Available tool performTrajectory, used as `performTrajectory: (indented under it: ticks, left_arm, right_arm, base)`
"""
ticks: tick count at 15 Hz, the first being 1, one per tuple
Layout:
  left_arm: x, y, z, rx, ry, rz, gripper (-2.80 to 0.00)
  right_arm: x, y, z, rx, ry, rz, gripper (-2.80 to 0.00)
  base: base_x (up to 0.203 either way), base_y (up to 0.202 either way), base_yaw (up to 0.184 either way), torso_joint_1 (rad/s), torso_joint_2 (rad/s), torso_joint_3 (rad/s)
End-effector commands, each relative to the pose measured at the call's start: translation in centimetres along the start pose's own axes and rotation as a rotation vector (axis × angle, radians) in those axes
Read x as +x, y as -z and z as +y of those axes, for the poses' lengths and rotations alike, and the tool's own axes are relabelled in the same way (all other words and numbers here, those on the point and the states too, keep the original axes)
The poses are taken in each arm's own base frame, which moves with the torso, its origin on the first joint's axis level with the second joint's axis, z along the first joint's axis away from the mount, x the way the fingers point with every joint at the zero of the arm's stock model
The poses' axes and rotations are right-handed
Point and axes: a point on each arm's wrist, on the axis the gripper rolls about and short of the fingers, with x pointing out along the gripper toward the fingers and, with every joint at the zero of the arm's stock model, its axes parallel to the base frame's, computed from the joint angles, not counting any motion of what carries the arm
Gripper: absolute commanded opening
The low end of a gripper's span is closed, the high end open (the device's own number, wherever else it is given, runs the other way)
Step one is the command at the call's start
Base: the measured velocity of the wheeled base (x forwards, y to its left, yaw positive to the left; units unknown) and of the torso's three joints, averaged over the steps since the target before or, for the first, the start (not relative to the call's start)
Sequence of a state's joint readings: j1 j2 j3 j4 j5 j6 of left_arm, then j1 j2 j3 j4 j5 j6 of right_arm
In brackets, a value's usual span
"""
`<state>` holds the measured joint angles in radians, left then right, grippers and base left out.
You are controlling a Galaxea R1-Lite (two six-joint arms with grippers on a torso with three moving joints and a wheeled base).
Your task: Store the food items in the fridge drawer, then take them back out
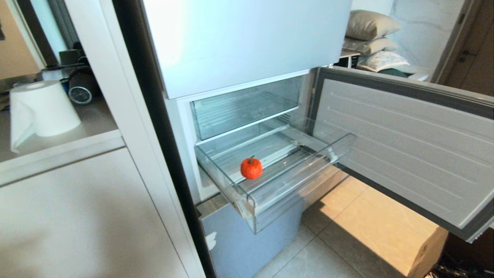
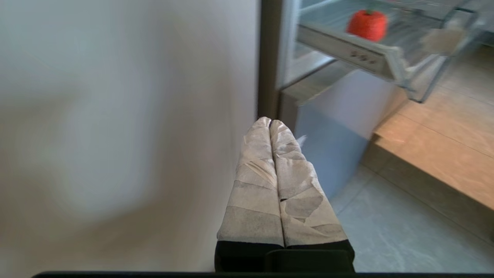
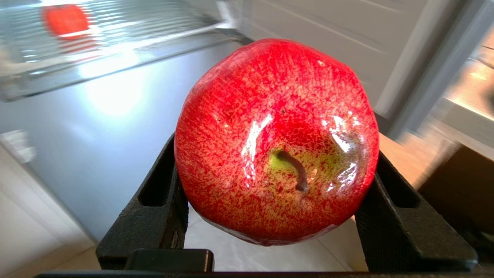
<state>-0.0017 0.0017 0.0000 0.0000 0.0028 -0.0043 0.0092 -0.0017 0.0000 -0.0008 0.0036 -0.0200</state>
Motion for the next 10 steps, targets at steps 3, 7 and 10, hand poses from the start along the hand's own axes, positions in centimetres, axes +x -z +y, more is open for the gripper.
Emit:
performTrajectory:
  ticks: [3,7,10]
  left_arm:
    - [0.0,0.0,0.0,0.000,0.000,0.001,-2.80]
    - [0.0,0.0,0.0,0.000,0.000,0.001,-2.80]
    - [0.0,0.0,0.0,0.000,0.000,0.001,-2.80]
  right_arm:
    - [0.0,-0.1,0.0,-0.041,0.007,-0.001,-2.80]
    - [1.0,-4.2,-0.3,0.048,0.140,0.067,-2.80]
    - [4.0,-7.6,-1.1,0.147,0.458,0.188,-2.80]
  base:
    - [0.003,0.006,-0.076,0.001,0.00,0.003]
    - [0.000,0.000,0.000,0.000,0.00,0.000]
    - [0.000,0.000,0.000,0.000,0.00,0.000]
